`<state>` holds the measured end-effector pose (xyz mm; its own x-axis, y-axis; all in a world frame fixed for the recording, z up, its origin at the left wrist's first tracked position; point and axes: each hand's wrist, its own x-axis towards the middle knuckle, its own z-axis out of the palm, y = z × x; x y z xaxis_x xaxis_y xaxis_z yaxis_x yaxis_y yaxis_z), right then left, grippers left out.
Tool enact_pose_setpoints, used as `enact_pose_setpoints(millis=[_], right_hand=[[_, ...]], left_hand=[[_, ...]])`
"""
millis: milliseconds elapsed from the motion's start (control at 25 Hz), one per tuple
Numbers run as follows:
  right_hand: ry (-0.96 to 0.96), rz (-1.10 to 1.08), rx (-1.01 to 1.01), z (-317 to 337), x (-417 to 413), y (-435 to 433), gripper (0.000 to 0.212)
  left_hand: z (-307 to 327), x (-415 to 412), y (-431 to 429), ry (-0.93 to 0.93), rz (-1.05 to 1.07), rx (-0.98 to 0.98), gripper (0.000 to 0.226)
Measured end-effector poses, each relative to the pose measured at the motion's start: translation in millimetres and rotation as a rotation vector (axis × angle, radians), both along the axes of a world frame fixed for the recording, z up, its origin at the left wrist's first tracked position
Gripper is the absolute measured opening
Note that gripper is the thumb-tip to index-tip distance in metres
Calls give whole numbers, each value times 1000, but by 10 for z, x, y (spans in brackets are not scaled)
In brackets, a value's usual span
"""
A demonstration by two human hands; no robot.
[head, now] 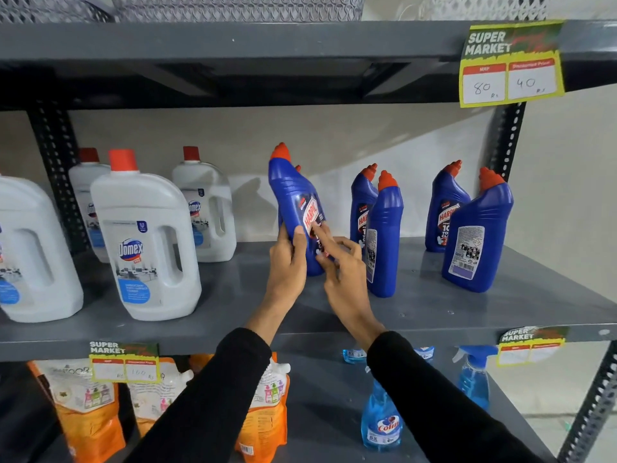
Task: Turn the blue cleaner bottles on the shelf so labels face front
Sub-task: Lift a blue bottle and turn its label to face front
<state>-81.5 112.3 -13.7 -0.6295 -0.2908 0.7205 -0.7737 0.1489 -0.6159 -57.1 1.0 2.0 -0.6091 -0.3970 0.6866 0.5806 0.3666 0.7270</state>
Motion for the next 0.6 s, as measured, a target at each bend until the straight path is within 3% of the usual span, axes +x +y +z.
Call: enact_pose_setpoints(millis=[120,280,400,600], right_hand=[[-76,105,-73,15,-35,24,67],[-191,159,-152,12,-84,0,88],[-229,163,-169,-37,-137,9,83],[-219,165,-139,-69,-150,7,75]], left_hand=[[3,-70,-50,25,-4,49,32],[55,-72,-131,20,-74,-34,20],[78,-88,-222,2,-89,-52,19],[-10,-61,-304,-68,-69,79,19]])
